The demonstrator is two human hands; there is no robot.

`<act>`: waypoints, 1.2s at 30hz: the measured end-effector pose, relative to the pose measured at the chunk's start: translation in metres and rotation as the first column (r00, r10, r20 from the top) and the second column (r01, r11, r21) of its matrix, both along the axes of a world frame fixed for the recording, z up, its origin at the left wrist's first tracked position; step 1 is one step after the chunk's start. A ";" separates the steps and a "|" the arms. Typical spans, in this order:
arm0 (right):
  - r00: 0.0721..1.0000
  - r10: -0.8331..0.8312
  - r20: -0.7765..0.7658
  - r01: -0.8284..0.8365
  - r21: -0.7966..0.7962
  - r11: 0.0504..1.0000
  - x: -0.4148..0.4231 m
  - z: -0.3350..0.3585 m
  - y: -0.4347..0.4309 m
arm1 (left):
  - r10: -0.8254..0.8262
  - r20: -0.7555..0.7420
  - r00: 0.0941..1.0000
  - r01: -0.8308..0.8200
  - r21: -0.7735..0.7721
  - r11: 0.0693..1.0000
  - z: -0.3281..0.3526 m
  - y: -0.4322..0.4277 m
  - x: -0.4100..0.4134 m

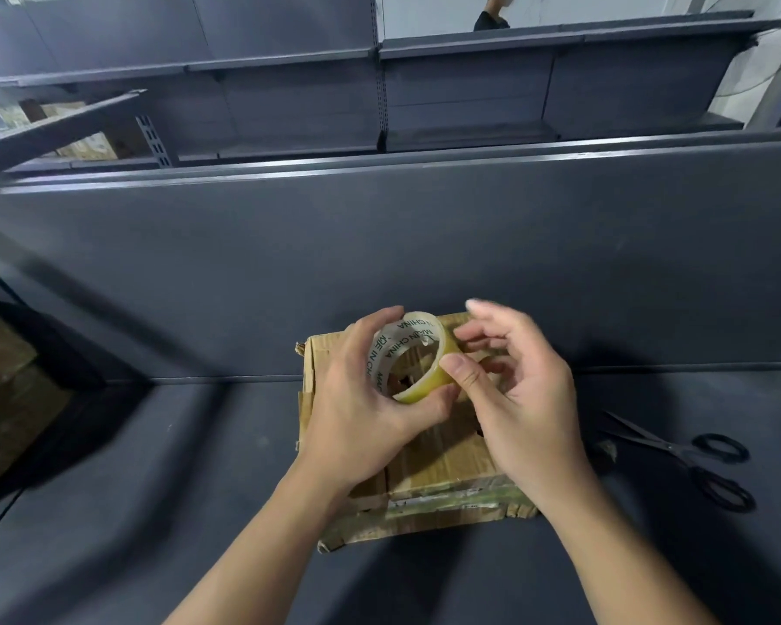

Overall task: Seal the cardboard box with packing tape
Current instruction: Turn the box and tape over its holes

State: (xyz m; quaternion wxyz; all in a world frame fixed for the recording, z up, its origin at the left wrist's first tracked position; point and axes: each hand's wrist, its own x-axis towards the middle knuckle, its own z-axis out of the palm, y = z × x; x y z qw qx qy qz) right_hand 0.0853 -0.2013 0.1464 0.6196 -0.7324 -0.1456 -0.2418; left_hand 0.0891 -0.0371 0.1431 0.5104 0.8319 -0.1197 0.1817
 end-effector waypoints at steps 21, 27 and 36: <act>0.806 0.262 -0.531 0.096 0.554 0.827 -0.017 0.038 -0.004 | -0.366 -0.100 0.925 0.292 -0.425 0.857 0.021 0.006 0.002; 0.745 0.528 -0.407 0.118 0.860 0.496 -0.036 0.037 0.019 | -0.438 -0.244 0.865 -0.027 -0.895 0.446 0.056 -0.023 0.012; 0.746 0.550 -0.375 0.092 0.876 0.473 -0.037 0.037 0.010 | -0.717 -0.247 0.651 0.082 -0.917 0.390 0.063 -0.030 0.046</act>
